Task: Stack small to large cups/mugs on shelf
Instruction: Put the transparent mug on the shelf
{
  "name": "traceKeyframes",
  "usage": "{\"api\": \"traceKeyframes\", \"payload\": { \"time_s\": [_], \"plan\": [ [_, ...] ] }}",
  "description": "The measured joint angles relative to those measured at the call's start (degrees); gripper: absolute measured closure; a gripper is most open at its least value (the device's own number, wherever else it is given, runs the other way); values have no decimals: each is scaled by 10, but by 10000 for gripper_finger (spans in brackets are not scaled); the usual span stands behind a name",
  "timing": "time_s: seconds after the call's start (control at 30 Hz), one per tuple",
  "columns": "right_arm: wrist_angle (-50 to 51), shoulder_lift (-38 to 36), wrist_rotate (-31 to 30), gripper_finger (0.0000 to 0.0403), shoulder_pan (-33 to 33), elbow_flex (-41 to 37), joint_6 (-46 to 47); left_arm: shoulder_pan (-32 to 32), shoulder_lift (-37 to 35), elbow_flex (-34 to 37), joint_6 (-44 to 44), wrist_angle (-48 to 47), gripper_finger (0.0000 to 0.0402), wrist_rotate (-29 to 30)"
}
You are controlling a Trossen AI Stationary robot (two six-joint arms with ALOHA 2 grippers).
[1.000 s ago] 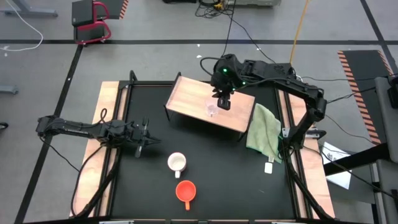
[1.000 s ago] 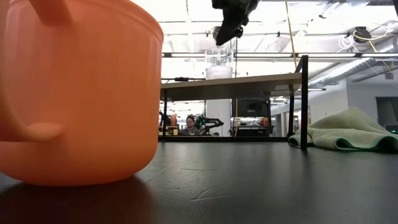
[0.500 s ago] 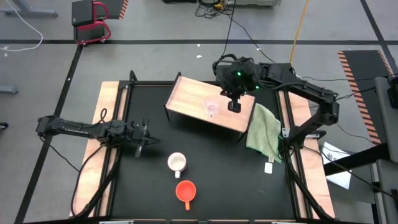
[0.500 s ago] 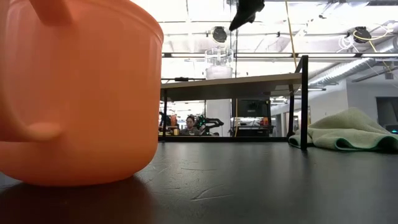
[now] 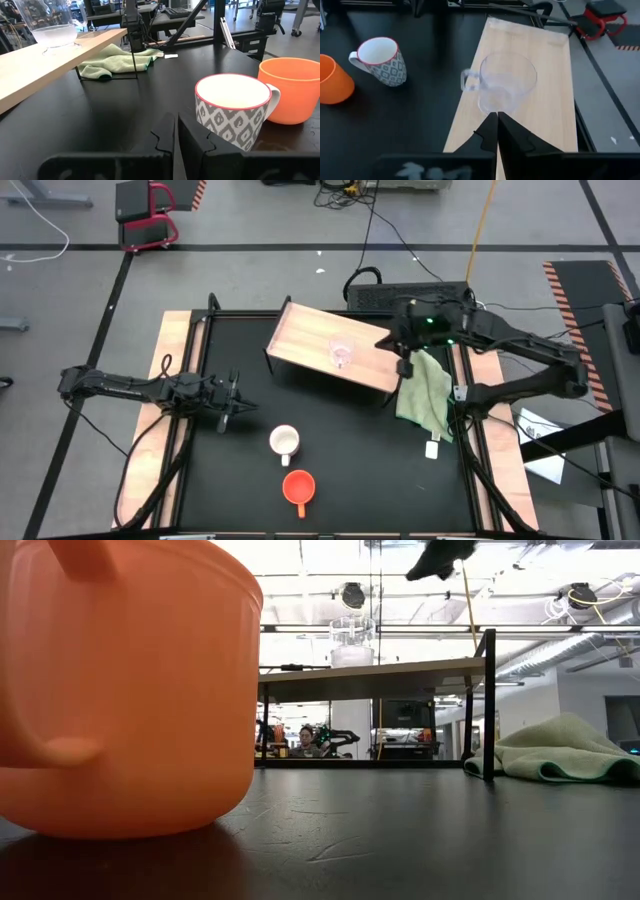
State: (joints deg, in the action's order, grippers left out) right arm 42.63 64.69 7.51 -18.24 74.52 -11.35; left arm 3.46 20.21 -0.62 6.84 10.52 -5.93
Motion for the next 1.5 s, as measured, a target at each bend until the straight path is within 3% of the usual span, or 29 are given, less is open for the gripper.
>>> {"api": "traceKeyframes", "payload": {
  "time_s": [0.4,0.8,1.5],
  "plan": [
    [-48,-161,1,403,53,-137,19,0,0,0,-2,0,376,0],
    [-49,-242,1,403,95,-210,22,0,0,0,-12,0,376,0],
    [-225,-383,63,403,116,-386,61,0,0,0,-15,0,376,0]
  ]
}}
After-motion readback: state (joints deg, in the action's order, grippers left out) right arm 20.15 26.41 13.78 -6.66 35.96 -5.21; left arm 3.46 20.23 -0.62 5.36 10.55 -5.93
